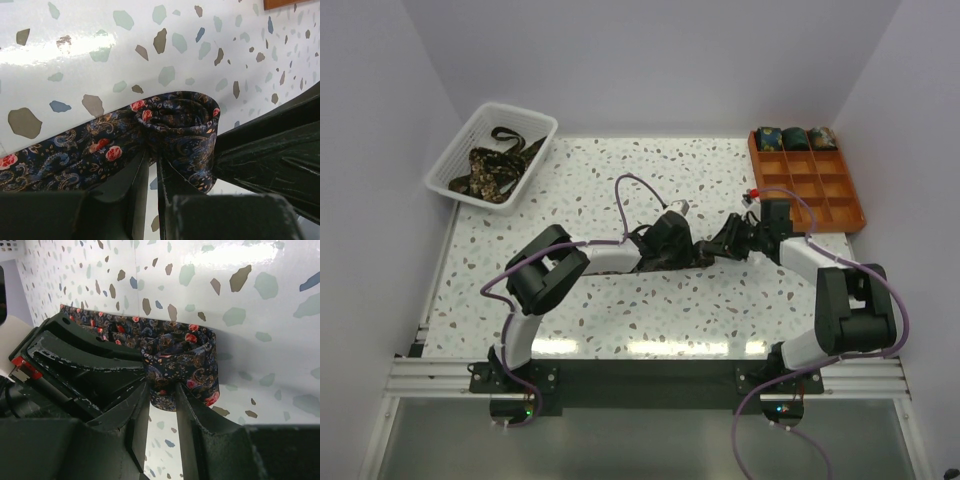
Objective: Roll the ties
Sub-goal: Roll the tie
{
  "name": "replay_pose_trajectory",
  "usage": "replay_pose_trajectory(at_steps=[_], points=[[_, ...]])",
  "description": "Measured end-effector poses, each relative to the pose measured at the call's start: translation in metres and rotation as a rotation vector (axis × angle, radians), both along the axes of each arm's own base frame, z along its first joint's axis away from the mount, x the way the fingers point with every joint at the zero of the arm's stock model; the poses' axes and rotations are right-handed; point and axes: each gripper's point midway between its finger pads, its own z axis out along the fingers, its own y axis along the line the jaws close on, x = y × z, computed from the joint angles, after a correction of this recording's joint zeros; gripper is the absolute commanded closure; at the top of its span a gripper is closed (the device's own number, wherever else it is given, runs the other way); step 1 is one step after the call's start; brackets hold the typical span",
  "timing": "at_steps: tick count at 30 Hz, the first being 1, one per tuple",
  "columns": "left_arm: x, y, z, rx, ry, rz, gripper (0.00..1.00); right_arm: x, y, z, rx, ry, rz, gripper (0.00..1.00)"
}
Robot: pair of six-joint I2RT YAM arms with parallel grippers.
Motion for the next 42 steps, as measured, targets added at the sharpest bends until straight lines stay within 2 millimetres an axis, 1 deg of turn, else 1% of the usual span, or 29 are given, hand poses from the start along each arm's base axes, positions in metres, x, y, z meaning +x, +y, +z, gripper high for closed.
replay_pose_trajectory(at_steps=[3, 5, 10, 15, 19, 20, 23, 26, 29, 32, 36, 39, 42], points=[[0.000, 0.001, -0.001, 0.007, 0.003, 0.002, 0.82, -0.001, 0.004, 0.000, 0.001, 0.000, 0.009, 0.71], [-0.001, 0.002, -0.002, 0.011, 0.005, 0.002, 0.78, -0.002, 0.006, 0.000, 0.000, 0.001, 0.015, 0.72], [-0.001, 0.007, -0.007, 0.028, 0.009, 0.013, 0.75, -0.004, 0.011, -0.001, -0.008, 0.003, 0.026, 0.78], [-0.001, 0.009, -0.006, 0.030, 0.005, 0.018, 0.74, -0.005, 0.013, -0.004, -0.025, 0.006, 0.025, 0.80], [-0.001, 0.010, -0.005, 0.033, 0.004, 0.021, 0.68, -0.004, 0.013, -0.007, -0.039, 0.007, 0.022, 0.80], [-0.002, 0.012, -0.005, 0.035, 0.003, 0.022, 0.65, -0.004, 0.013, -0.007, -0.040, 0.007, 0.022, 0.80], [-0.004, 0.017, -0.003, 0.043, 0.001, 0.028, 0.63, -0.004, 0.015, -0.007, -0.046, 0.007, 0.028, 0.80], [-0.006, 0.023, -0.002, 0.050, 0.003, 0.032, 0.63, -0.004, 0.017, -0.008, -0.048, 0.012, 0.034, 0.80], [-0.007, 0.025, -0.002, 0.051, 0.003, 0.034, 0.69, -0.005, 0.018, -0.009, -0.054, 0.013, 0.036, 0.80], [-0.007, 0.026, -0.002, 0.053, 0.001, 0.031, 0.69, -0.003, 0.019, -0.008, -0.059, 0.010, 0.036, 0.80], [-0.005, 0.024, -0.001, 0.055, -0.010, 0.022, 0.72, -0.003, 0.018, -0.008, -0.064, 0.010, 0.035, 0.80], [-0.001, 0.019, 0.000, 0.053, -0.018, 0.015, 0.72, -0.002, 0.018, -0.008, -0.069, 0.009, 0.032, 0.80], [0.002, 0.015, -0.004, 0.053, -0.017, 0.012, 0.72, 0.000, 0.016, -0.007, -0.078, 0.004, 0.026, 0.80]])
